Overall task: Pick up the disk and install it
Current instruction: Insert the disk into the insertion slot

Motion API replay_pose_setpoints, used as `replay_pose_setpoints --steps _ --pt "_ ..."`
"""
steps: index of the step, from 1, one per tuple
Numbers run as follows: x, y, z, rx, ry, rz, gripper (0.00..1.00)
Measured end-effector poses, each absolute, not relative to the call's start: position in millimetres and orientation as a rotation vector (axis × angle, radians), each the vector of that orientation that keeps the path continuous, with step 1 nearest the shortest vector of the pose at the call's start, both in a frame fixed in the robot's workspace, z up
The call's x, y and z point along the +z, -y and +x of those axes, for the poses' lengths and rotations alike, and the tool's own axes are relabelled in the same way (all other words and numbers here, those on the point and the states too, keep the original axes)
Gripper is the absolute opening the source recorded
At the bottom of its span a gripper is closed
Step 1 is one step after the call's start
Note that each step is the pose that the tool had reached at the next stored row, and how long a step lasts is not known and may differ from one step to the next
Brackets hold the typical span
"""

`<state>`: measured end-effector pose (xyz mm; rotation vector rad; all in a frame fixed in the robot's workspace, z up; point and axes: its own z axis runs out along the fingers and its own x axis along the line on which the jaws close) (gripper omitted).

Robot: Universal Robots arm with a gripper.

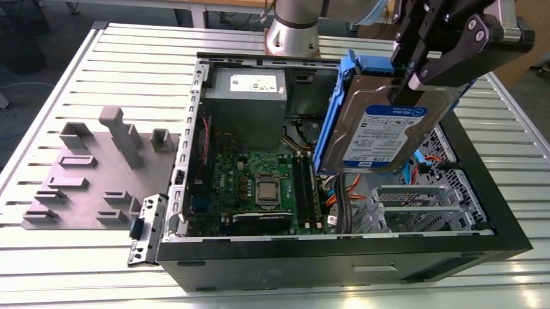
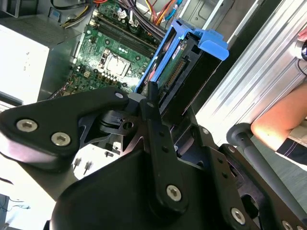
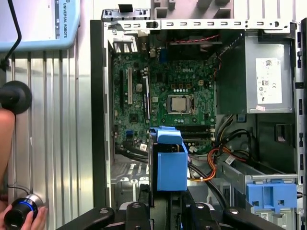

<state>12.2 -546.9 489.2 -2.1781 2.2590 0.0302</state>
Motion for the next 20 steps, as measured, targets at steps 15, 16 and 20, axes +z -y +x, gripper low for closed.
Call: replay_pose_setpoints --steps 15,16,20 --pt "489 547 27 0.03 -2.26 -2.177 0.35" --pt "489 547 28 0.03 -2.26 -2.177 0.35" --pt "489 547 31 0.03 -2.26 -2.177 0.35"
